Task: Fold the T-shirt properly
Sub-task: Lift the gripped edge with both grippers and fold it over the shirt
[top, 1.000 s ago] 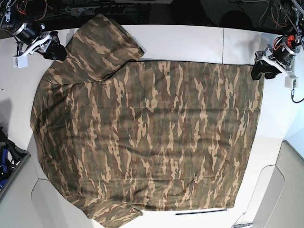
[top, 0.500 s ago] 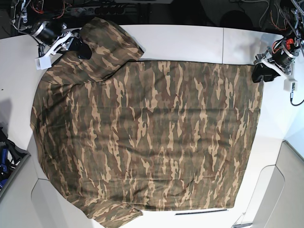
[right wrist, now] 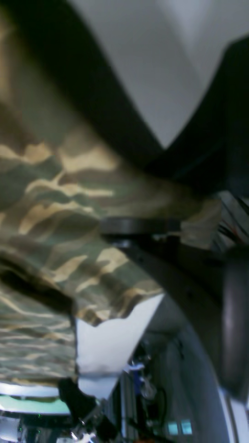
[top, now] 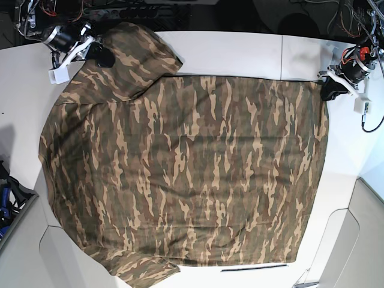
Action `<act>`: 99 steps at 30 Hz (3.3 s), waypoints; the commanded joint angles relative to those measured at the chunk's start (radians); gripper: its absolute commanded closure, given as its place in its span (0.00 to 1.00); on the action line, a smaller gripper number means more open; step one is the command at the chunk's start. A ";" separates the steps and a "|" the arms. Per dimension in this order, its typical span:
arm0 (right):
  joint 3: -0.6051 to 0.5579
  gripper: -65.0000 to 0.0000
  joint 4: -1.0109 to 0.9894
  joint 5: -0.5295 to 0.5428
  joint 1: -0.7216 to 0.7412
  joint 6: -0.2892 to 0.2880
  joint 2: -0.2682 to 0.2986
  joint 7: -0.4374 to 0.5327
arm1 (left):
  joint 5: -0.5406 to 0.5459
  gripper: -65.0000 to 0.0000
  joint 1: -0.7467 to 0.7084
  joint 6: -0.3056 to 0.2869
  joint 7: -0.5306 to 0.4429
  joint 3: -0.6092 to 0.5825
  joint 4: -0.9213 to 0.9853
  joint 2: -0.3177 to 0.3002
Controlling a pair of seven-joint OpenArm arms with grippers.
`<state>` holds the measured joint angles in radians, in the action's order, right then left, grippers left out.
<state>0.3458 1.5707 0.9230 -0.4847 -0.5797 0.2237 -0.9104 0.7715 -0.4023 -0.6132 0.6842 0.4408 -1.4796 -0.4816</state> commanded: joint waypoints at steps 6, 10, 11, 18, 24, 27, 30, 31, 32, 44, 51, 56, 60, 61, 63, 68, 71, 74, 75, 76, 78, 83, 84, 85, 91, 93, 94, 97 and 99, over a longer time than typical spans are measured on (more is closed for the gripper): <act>0.097 1.00 0.040 0.094 -0.027 -0.012 -0.032 -0.071 | 0.028 1.00 -0.018 -0.033 0.047 0.046 -0.093 -0.015; 0.188 1.00 0.054 0.172 -0.029 -0.031 -0.076 -0.140 | 0.033 1.00 -0.030 -0.052 0.060 0.053 -0.145 -0.014; 0.207 1.00 0.056 0.189 -0.029 -0.031 -0.084 -0.149 | 0.041 1.00 -0.034 -0.054 0.061 0.053 -0.153 -0.014; 0.276 1.00 0.096 0.258 -0.028 -0.035 -0.092 -0.164 | 0.063 1.00 -0.032 -0.054 0.051 0.069 -0.196 -0.015; 0.280 1.00 0.237 0.254 -0.025 -0.035 -0.091 -0.160 | 0.073 1.00 -0.019 -0.054 0.050 0.071 -0.203 -0.020; 0.280 1.00 0.291 0.229 -0.001 -0.034 -0.091 -0.129 | 0.082 1.00 -0.013 -0.053 0.045 0.071 -0.203 -0.020; 0.280 1.00 0.300 0.183 0.055 -0.034 -0.091 -0.125 | 0.081 1.00 0.010 -0.053 0.045 0.071 -0.203 -0.020; 0.280 1.00 0.299 0.164 0.078 -0.034 -0.091 -0.125 | 0.081 1.00 0.021 -0.053 0.045 0.071 -0.203 -0.019; 0.280 1.00 0.298 0.147 0.100 -0.033 -0.091 -0.121 | 0.080 1.00 0.033 -0.053 0.044 0.071 -0.203 -0.020; 0.276 1.00 0.208 -0.021 0.343 -0.030 -0.076 -0.047 | -0.007 1.00 0.205 0.003 -0.040 0.068 -0.154 -0.003; 0.254 1.00 0.001 -0.052 0.490 -0.031 -0.003 -0.012 | -0.017 1.00 0.345 0.003 -0.038 0.068 0.018 0.005; 0.248 1.00 -0.120 -0.085 0.594 -0.031 0.018 0.016 | -0.029 1.00 0.406 0.003 -0.049 0.041 0.087 0.005; 0.247 1.00 -0.236 -0.143 0.688 -0.031 0.018 0.056 | -0.119 1.00 0.445 0.013 -0.102 -0.032 0.118 0.005; 0.247 1.00 -0.266 -0.157 0.710 -0.030 0.018 0.066 | -0.138 1.00 0.453 0.042 -0.113 -0.050 0.122 0.005; 0.247 1.00 -0.325 -0.182 0.752 -0.030 0.018 0.088 | -0.187 1.00 0.467 0.106 -0.138 -0.079 0.129 0.005; 0.247 1.00 -0.438 -0.255 0.830 -0.030 0.018 0.154 | -0.223 1.00 0.505 0.131 -0.164 -0.113 0.166 0.005; 0.246 1.00 -0.494 -0.290 0.869 -0.030 0.018 0.174 | -0.223 1.00 0.539 0.131 -0.165 -0.121 0.213 0.005; 0.216 1.00 -0.541 -0.328 0.895 -0.029 0.025 0.190 | -0.223 0.92 0.582 0.131 -0.164 -0.121 0.286 0.005; 0.199 1.00 -0.552 -0.350 0.901 -0.027 0.028 0.207 | -0.222 0.83 0.592 0.131 -0.164 -0.121 0.311 0.005; 0.180 1.00 -0.558 -0.379 0.904 -0.026 0.029 0.226 | -0.222 0.72 0.603 0.131 -0.163 -0.121 0.334 0.005; 0.145 0.78 -0.559 -0.447 0.905 -0.026 0.029 0.272 | -0.220 0.53 0.617 0.131 -0.163 -0.121 0.377 0.005; 0.094 0.42 -0.554 -0.465 0.905 0.001 0.029 0.269 | -0.214 0.47 0.621 0.131 -0.124 -0.121 0.400 0.004; 0.095 0.42 -0.549 -0.452 0.905 0.001 0.029 0.242 | -0.206 0.47 0.621 0.130 -0.108 -0.121 0.397 0.002; 0.102 0.42 -0.542 -0.437 0.905 0.004 0.029 0.206 | -0.194 0.47 0.621 0.130 -0.091 -0.121 0.396 -0.002; 0.228 0.42 -0.438 -0.336 0.872 0.003 0.029 0.054 | -0.076 0.47 0.610 0.036 0.039 -0.034 0.393 -0.014; 0.286 0.42 -0.392 -0.324 0.849 0.003 0.029 0.040 | -0.022 0.47 0.599 0.014 0.080 0.010 0.393 -0.015; 0.312 0.42 -0.373 -0.324 0.836 0.003 0.029 0.038 | 0.001 0.47 0.594 0.014 0.095 0.031 0.393 -0.014; 0.375 0.42 -0.341 -0.316 0.794 0.003 0.031 0.038 | 0.050 0.47 0.573 0.014 0.106 0.071 0.393 -0.014; 0.406 0.42 -0.340 -0.311 0.764 0.004 0.034 0.039 | 0.060 0.47 0.557 0.015 0.105 0.075 0.393 -0.014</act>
<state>0.7502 1.2118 0.5854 0.2626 -0.5686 0.2417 -0.8906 0.8082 0.1398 -0.5884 0.8043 0.5110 -1.0687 -0.4767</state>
